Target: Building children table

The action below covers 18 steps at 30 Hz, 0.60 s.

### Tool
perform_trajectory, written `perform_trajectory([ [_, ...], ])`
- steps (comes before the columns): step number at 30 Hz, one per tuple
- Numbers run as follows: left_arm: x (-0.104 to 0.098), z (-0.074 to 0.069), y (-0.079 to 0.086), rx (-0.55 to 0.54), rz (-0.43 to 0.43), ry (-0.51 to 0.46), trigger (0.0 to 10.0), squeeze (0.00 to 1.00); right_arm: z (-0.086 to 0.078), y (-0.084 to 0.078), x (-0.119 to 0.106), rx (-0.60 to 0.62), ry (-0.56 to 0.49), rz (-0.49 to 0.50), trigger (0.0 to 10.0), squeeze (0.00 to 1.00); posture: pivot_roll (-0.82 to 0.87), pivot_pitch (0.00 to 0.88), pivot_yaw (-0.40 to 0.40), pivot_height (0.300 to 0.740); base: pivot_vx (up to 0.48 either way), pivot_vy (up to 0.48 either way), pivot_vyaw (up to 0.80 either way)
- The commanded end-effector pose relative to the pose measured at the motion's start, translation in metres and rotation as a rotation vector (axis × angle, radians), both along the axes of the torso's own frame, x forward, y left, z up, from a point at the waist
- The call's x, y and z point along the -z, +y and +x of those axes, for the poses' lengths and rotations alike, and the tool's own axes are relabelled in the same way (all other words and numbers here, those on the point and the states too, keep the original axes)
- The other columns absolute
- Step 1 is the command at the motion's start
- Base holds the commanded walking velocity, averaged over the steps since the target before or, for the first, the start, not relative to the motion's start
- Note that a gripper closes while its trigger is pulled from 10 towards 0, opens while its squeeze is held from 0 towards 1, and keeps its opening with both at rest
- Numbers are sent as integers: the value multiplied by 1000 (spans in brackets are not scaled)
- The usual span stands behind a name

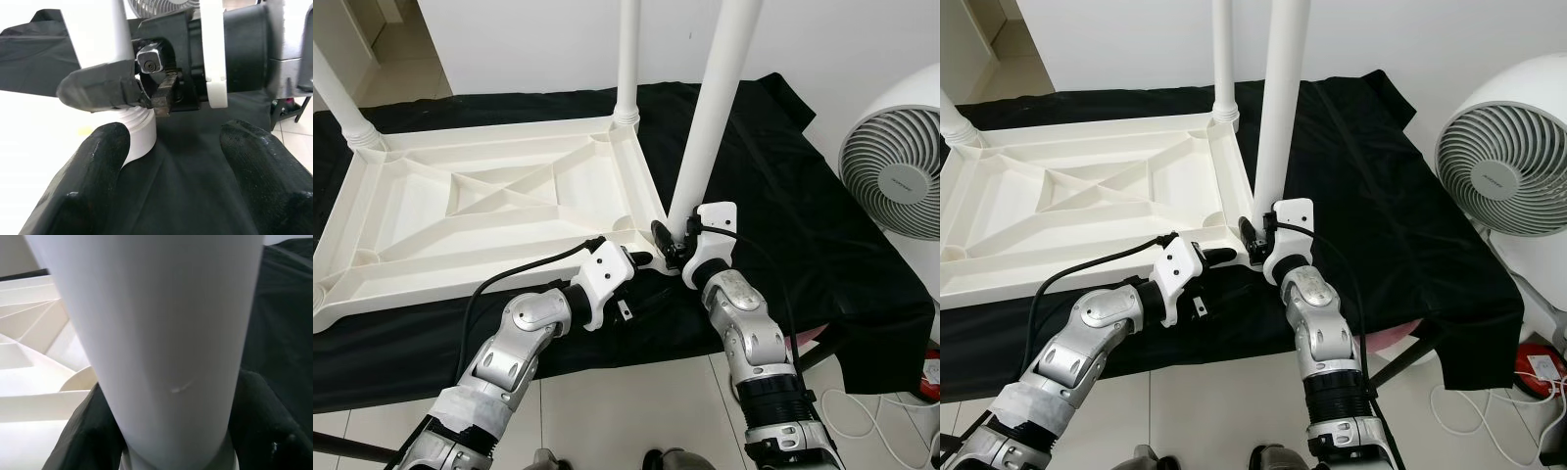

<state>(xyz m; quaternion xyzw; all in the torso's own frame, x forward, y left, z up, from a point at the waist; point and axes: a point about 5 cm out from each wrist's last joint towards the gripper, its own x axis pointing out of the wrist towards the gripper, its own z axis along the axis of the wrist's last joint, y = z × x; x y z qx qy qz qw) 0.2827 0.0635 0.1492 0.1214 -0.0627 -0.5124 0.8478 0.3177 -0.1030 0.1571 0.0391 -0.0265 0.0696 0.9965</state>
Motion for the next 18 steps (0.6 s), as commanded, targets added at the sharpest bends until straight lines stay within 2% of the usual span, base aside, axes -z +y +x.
perform_trajectory([
  [1,3,-2,-1,17,9,19,10000,0,-6,-10,4,136,22,17,10000,0,-138,117,37,740,0,0,0],
  [10,3,-2,0,21,11,20,10000,0,-10,-15,-5,203,11,-13,10000,35,-143,122,42,740,0,0,0],
  [11,2,-1,0,20,11,18,10000,0,-10,-18,-7,222,5,-8,10000,1000,-143,122,42,740,0,0,0],
  [16,2,-1,0,19,10,15,10000,0,-9,-24,-9,237,-13,-4,10000,1000,-141,117,40,740,0,0,0],
  [18,2,-1,0,19,10,15,10000,0,-8,-27,-9,206,-25,-9,10000,1000,-141,114,39,740,0,0,0],
])
